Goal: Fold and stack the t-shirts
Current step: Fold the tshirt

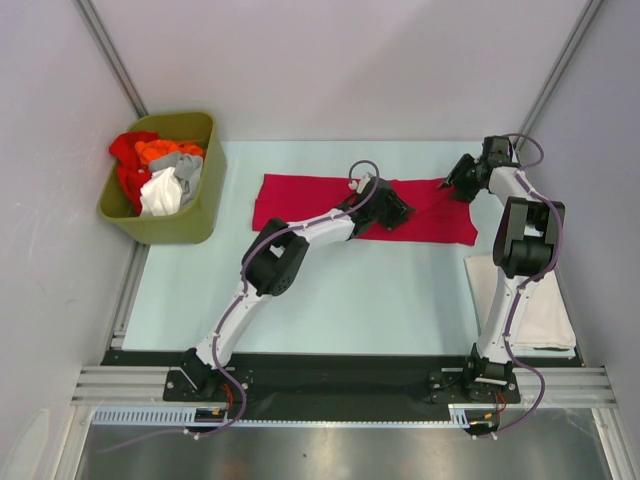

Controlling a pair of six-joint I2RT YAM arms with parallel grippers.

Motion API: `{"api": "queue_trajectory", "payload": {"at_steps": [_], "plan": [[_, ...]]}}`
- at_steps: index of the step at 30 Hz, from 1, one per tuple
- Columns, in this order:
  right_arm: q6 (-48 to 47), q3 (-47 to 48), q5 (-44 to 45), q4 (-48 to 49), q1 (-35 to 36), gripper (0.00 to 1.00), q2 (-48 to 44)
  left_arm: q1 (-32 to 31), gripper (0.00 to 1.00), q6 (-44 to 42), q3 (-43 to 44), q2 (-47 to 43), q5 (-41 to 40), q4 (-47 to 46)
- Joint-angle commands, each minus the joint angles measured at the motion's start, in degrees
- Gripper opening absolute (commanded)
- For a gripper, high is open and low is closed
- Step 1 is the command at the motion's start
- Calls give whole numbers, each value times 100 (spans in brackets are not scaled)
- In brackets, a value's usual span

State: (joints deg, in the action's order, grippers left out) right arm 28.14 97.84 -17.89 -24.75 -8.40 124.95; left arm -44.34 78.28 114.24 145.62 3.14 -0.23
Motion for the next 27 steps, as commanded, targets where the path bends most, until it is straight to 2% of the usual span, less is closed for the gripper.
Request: {"api": "queue_trajectory", "payload": {"at_steps": [1, 6, 19, 24, 27], "plan": [[16, 7, 5, 137, 23, 52, -58, 4, 42, 188, 239, 80, -68, -21], [42, 24, 5, 155, 14, 53, -14, 13, 38, 258, 275, 133, -68, -21], [33, 243, 5, 216, -12, 50, 223, 101, 0, -49, 556, 124, 12, -21], [51, 402, -4, 208, -21, 49, 425, 145, 0, -111, 565, 98, 29, -21], [77, 472, 22, 217, -21, 41, 469, 162, 0, -199, 574, 63, 38, -21]]}}
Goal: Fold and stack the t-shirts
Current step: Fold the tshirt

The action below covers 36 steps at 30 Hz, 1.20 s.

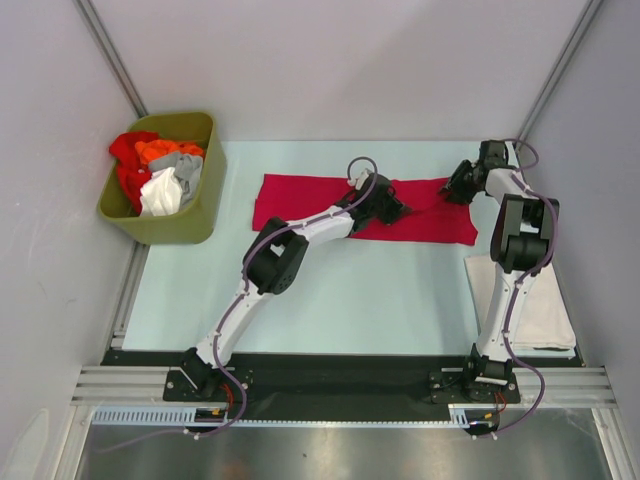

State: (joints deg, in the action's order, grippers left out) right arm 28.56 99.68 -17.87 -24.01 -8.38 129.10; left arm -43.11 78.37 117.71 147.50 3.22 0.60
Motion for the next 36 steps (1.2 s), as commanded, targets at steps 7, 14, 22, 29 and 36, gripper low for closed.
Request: {"api": "queue_trajectory", "payload": {"at_steps": [7, 14, 22, 29, 36], "plan": [[10, 596, 82, 63, -32, 37, 221, 75, 0, -260, 191, -178, 73, -104], [10, 974, 20, -77, 30, 0, 239, 163, 0, -270, -81, -380, 91, -148], [45, 1361, -76, -245, 91, 0, 309, 295, 0, -94, -292, -424, 196, -350], [27, 1528, -200, -271, 179, 0, 458, 312, 0, -6, -363, -433, 249, -438], [71, 1756, -243, -306, 223, 0, 608, 347, 0, 12, -389, -424, 293, -464]]}}
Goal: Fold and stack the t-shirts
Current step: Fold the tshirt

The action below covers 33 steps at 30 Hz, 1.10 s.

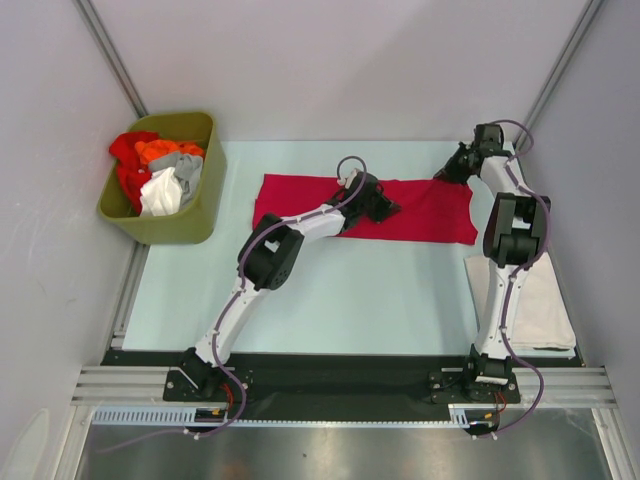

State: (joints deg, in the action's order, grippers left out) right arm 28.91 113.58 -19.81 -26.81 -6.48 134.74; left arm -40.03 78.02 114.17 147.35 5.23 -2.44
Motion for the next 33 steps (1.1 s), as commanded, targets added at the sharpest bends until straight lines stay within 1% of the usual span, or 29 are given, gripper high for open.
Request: {"api": "queue_trajectory", "payload": {"at_steps": [1, 6, 10, 14, 18, 23, 33], "plan": [[19, 471, -49, -44, 33, 0, 96, 31, 0, 64, -35, -400, 100, -169], [-8, 648, -49, -193, 33, 0, 176, 39, 1, 143, -166, -400, 162, -257], [-8, 560, 48, -421, 33, 0, 36, 57, 0, 170, -246, -461, 223, -284], [45, 86, 118, -457, 7, 0, -351, 100, 0, 170, -360, -619, 329, -310], [106, -554, 101, -413, -81, 0, -772, 153, 0, 196, -728, -830, 426, -441], [106, -916, 22, -334, -143, 0, -1028, 206, 0, 205, -923, -1006, 549, -565], [142, -1470, 109, -527, -213, 0, -1581, 215, 0, 161, -888, -963, 988, -556]]}}
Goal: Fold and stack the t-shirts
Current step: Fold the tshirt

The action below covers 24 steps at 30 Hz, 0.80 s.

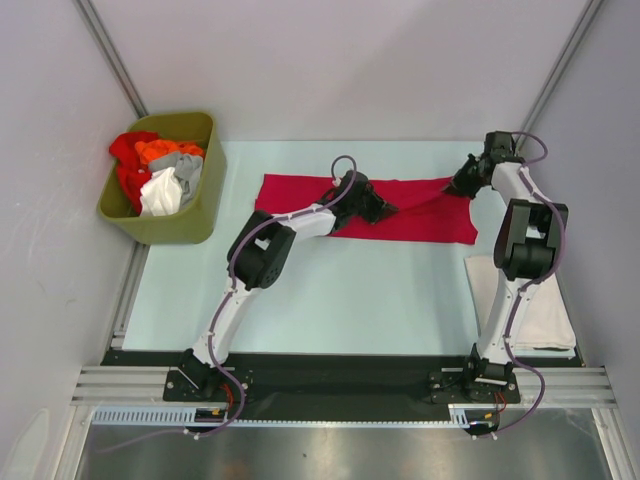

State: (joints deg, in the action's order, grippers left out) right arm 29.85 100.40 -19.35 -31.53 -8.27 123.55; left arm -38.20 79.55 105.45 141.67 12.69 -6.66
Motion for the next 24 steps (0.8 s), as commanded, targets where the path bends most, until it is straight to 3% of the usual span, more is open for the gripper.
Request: {"api": "queue_trajectory", "payload": {"at_steps": [1, 17, 20, 21, 24], "plan": [[48, -239, 98, -64, -34, 0, -524, 23, 0, 17, -16, -385, 321, -134], [-102, -1435, 582, -248, -69, 0, -1306, 40, 1, -229, -569, -640, 718, -47], [-216, -1479, 687, -389, -113, 7, -1377, 49, 7, -474, -534, -772, 753, 260], [-251, -1445, 722, -459, -131, 17, -1394, 49, 13, -658, -543, -824, 753, 348], [-453, -1146, 836, -836, -183, 32, -1482, 49, 21, -966, -587, -1140, 648, 594]]}}
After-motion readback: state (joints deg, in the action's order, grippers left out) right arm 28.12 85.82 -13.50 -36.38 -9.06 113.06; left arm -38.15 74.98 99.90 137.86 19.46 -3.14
